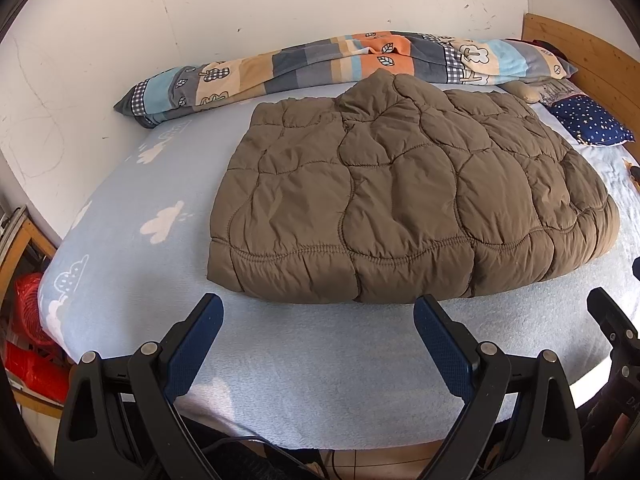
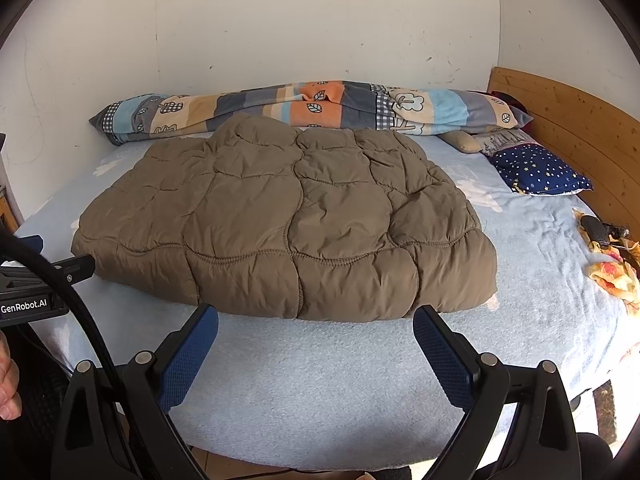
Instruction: Fold large clothes
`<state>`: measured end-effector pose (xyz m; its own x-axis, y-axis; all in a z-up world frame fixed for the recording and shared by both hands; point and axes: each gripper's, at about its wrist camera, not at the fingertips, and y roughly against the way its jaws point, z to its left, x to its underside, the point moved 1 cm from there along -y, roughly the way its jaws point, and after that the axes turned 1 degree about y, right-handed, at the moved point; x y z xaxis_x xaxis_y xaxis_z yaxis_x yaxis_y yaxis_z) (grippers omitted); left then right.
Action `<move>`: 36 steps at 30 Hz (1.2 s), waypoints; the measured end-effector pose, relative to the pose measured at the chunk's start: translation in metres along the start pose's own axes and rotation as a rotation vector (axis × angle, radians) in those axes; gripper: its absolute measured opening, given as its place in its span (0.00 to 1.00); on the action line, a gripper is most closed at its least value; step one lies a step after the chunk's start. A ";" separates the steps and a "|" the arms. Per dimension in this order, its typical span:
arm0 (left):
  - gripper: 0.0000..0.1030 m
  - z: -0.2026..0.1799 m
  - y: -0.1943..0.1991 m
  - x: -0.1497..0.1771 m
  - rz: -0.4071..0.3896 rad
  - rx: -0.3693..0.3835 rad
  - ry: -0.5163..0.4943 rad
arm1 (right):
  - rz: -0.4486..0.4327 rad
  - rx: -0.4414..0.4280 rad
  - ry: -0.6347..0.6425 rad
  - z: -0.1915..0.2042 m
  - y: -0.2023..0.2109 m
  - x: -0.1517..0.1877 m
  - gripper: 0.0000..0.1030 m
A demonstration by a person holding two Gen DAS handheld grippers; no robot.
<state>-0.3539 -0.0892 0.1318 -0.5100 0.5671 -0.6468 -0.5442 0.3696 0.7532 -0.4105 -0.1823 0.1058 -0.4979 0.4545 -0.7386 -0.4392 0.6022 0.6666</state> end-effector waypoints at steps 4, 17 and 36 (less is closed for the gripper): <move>0.93 0.000 0.000 0.000 0.000 0.000 -0.003 | 0.001 -0.001 0.000 0.000 0.000 0.000 0.97; 0.93 0.001 0.000 0.000 -0.002 -0.008 -0.004 | 0.001 0.001 0.003 -0.001 0.000 0.000 0.97; 0.93 0.003 0.000 0.001 -0.001 -0.018 -0.001 | 0.001 -0.001 0.002 -0.003 0.001 0.000 0.97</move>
<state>-0.3523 -0.0866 0.1315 -0.5084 0.5676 -0.6476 -0.5565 0.3573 0.7501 -0.4127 -0.1834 0.1068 -0.5001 0.4536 -0.7377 -0.4393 0.6012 0.6675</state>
